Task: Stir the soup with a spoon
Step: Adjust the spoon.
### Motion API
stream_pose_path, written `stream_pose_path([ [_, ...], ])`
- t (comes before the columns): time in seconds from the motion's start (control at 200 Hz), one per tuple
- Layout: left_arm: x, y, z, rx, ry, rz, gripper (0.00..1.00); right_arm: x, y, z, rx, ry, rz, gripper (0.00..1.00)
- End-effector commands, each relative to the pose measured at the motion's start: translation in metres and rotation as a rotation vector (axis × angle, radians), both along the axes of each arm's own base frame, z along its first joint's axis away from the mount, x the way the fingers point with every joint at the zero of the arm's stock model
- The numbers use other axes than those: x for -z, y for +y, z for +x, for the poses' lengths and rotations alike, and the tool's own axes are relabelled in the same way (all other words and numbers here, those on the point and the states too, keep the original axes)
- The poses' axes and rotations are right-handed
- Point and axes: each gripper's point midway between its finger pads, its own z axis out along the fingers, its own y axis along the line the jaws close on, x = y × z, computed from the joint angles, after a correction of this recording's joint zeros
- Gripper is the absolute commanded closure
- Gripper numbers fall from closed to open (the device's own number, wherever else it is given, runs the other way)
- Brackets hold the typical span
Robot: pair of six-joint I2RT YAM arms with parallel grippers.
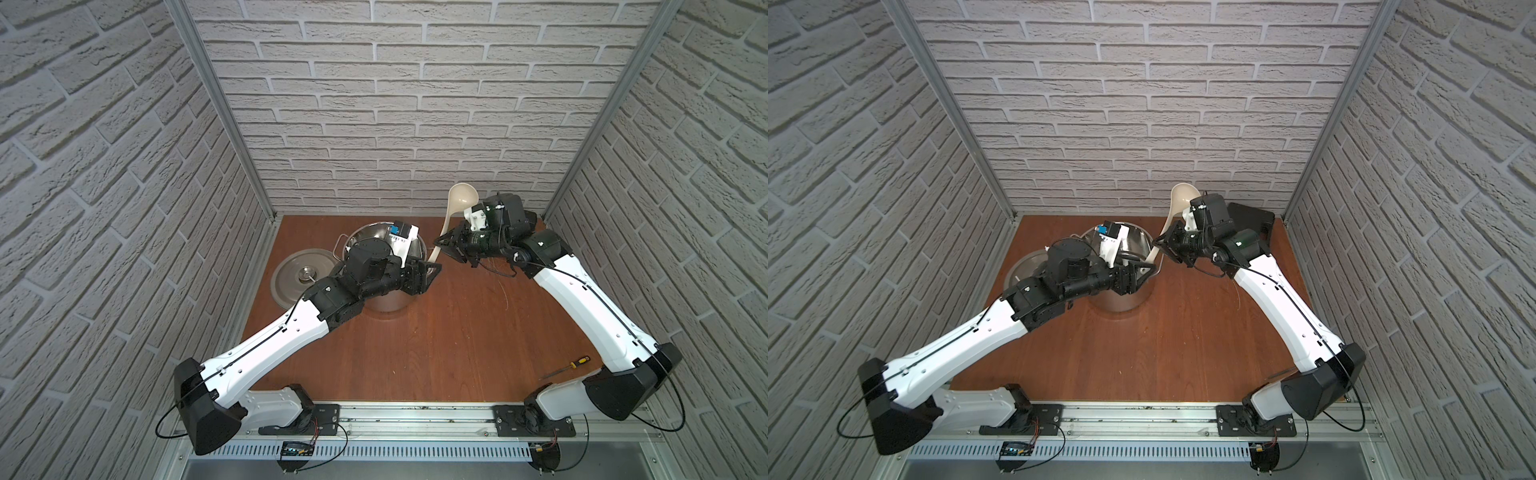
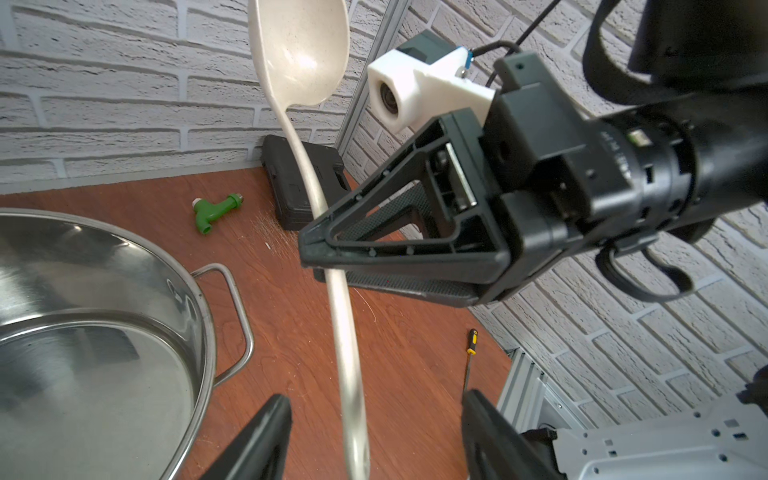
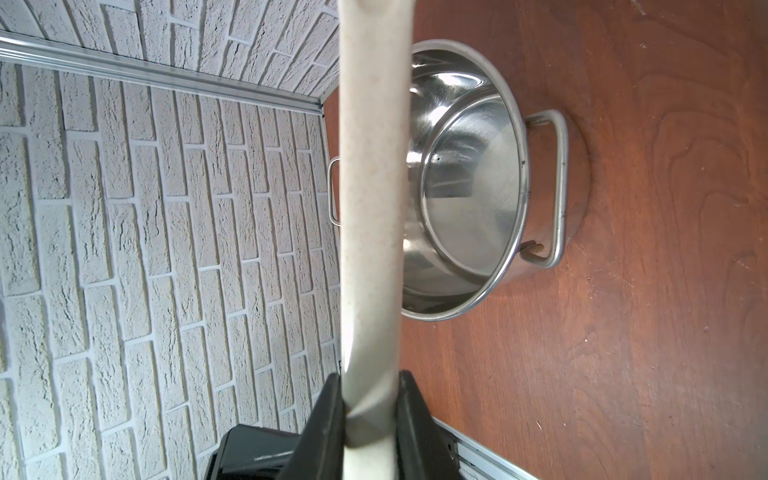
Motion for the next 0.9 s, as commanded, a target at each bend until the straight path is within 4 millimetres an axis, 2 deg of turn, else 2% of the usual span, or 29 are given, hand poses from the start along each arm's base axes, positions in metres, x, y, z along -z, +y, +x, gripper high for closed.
stream_pose_path([
  [0.0,-0.018,-0.010,-0.002,0.044,-0.028,-0.037,0.38,-0.034,0.006,-0.008,-0.028,-0.087,0.069,0.98],
  [0.195,-0.016,-0.019,-0.003,0.082,0.014,-0.054,0.48,-0.039,0.010,-0.014,-0.041,-0.098,0.083,0.98],
  [0.32,-0.014,-0.019,-0.001,0.080,0.030,-0.069,0.52,-0.042,0.011,-0.018,-0.050,-0.104,0.086,0.98],
  [0.5,-0.015,-0.015,0.003,0.074,0.055,-0.108,0.64,-0.040,0.009,-0.022,-0.053,-0.107,0.080,0.98],
  [0.895,-0.017,-0.015,0.004,0.101,0.096,-0.148,0.66,-0.031,0.012,-0.025,-0.068,-0.112,0.038,0.98],
])
